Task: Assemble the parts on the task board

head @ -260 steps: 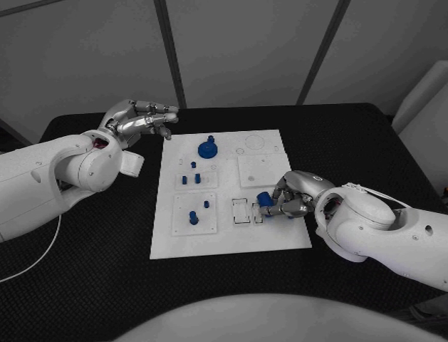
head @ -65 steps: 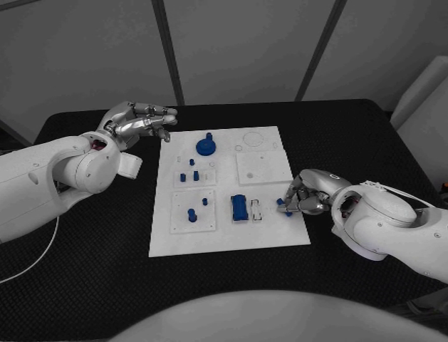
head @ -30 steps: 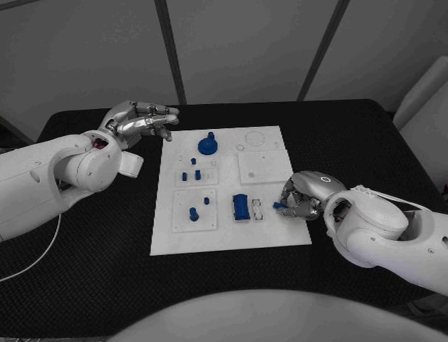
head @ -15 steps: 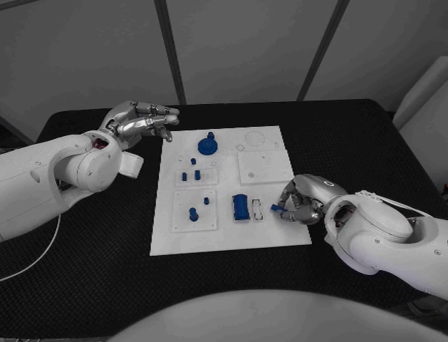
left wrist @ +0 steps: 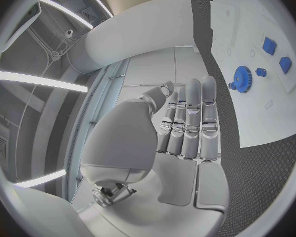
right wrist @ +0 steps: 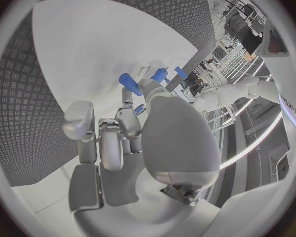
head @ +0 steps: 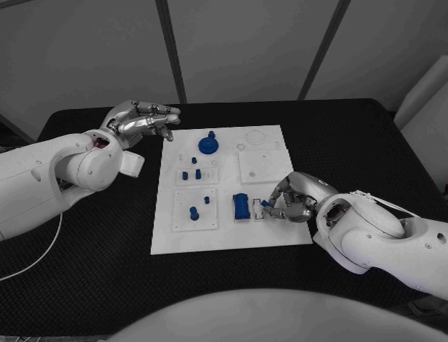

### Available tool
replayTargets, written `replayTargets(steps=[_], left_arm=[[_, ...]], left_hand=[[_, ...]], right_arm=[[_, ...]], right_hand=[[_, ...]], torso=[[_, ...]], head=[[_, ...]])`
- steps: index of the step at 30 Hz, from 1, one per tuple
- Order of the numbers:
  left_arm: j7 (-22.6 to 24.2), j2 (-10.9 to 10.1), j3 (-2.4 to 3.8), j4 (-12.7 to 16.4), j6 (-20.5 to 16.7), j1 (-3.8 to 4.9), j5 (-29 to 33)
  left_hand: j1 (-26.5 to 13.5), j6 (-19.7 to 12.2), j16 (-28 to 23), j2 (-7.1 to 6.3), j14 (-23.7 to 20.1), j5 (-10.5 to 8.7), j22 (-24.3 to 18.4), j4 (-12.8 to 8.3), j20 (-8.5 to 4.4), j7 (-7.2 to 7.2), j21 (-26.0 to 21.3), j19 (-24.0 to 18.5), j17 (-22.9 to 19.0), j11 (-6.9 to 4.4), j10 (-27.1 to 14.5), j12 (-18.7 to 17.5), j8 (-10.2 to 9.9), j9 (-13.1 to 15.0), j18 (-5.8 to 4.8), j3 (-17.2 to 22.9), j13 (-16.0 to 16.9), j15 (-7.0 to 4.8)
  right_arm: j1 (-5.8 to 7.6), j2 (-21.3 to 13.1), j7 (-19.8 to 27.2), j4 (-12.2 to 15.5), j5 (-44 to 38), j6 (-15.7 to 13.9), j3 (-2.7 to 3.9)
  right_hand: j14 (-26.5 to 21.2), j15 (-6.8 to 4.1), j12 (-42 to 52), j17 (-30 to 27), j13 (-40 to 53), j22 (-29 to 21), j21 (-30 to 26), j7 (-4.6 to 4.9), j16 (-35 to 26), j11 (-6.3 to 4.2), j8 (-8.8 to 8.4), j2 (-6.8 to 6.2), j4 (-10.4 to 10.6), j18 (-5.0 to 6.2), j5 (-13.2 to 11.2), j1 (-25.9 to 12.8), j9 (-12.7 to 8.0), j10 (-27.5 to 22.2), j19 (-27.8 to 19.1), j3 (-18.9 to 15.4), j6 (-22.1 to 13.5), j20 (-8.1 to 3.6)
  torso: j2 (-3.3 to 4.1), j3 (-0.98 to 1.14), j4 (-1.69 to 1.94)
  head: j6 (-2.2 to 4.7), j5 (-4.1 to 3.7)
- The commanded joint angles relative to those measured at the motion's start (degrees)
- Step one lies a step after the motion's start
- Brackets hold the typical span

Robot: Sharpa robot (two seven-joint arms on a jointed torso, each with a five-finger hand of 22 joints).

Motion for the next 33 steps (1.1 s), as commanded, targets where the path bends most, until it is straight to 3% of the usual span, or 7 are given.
replayTargets(steps=[1, 14, 21, 26, 33], left_arm=[[0.07, -0.01, 0.04, 0.16, 0.61, 0.07, 0.14], [-0.04, 0.1, 0.04, 0.13, 0.82, 0.07, 0.14], [-0.2, 0.1, 0.04, 0.2, 0.96, 0.07, 0.14], [-0.28, 0.05, 0.04, 0.2, 1.02, 0.07, 0.14], [-0.33, 0.02, 0.04, 0.2, 1.09, 0.07, 0.14]], left_hand=[[0.09, -0.5, -0.27, 0.49, -0.38, -0.08, -0.06, -0.19, 0.05, 0.02, -0.18, -0.19, -0.08, -0.02, -0.51, 0.22, -0.21, -0.07, -0.91, -0.21, -0.07, 0.15], [0.1, -0.51, -0.27, 0.53, -0.39, -0.09, -0.06, -0.19, 0.06, 0.04, -0.18, -0.18, -0.1, 0.0, -0.53, 0.25, -0.19, -0.06, -0.92, -0.2, -0.06, 0.17], [0.1, -0.51, -0.27, 0.53, -0.39, -0.09, -0.06, -0.19, 0.06, 0.04, -0.18, -0.18, -0.1, 0.0, -0.53, 0.25, -0.19, -0.06, -0.92, -0.2, -0.06, 0.17], [0.1, -0.51, -0.27, 0.53, -0.39, -0.09, -0.06, -0.19, 0.06, 0.04, -0.18, -0.18, -0.1, 0.0, -0.53, 0.25, -0.19, -0.06, -0.92, -0.2, -0.06, 0.17], [0.05, -0.53, -0.27, 0.54, -0.39, -0.1, -0.05, -0.16, 0.07, 0.07, -0.19, -0.18, -0.12, 0.03, -0.56, 0.26, -0.19, -0.06, -0.93, -0.22, -0.06, 0.19]], right_arm=[[0.07, 0.42, 0.95, -0.16, 2.52, -2.17, 0.01], [0.08, 2.51, 0.7, -1.54, 3.55, -0.13, 0.01], [0.11, 3.65, -0.3, -2.94, 3.69, 3.8, 0.02], [0.11, 4.03, -0.95, -3.29, 3.63, 4.83, 0.02], [0.11, 4.24, -1.58, -3.45, 3.32, 4.89, 0.02]], right_hand=[[5.62, -0.4, 0.28, 13.63, 0.16, 0.16, 0.29, -0.09, 0.36, -0.27, 0.38, -0.1, 0.42, -0.31, -0.17, -0.79, 0.69, 0.57, 0.36, 0.06, 0.5, 0.0], [5.64, -0.54, 0.63, 13.75, 0.53, 0.35, 0.38, -0.29, 0.43, -0.43, 0.82, -0.24, 1.42, -0.34, -0.72, -3.01, 1.13, 0.93, 0.46, 0.46, 0.73, -0.14], [5.64, -0.67, 1.63, 13.75, 1.49, 0.43, 0.39, -0.55, 0.43, -0.61, 1.48, -0.4, 2.15, -0.35, -3.54, -5.24, 1.68, 1.58, 0.48, 0.16, 1.23, -0.24], [5.65, -0.77, 2.37, 13.77, 2.22, 0.57, 0.44, -0.66, 0.44, -0.71, 1.98, -0.61, 2.29, -0.37, -1.88, -6.93, 2.1, 2.01, 0.54, -0.94, 1.46, -0.34], [5.66, -0.84, 3.36, 13.83, 3.19, 0.77, 0.53, -0.78, 0.47, -0.8, 2.5, -0.4, 2.46, -0.4, -1.59, -8.7, 2.53, 2.52, 0.64, -2.39, 1.63, -0.41]], torso=[[-0.02, 0.04, -0.06], [0.01, 0.04, -0.04], [-0.02, 0.01, -0.03], [-0.07, 0.03, -0.11], [-0.04, 0.04, -0.08]], head=[[-0.08, 0.14], [-0.08, 0.13], [-0.21, 0.18], [-0.26, 0.26], [-0.28, 0.28]])
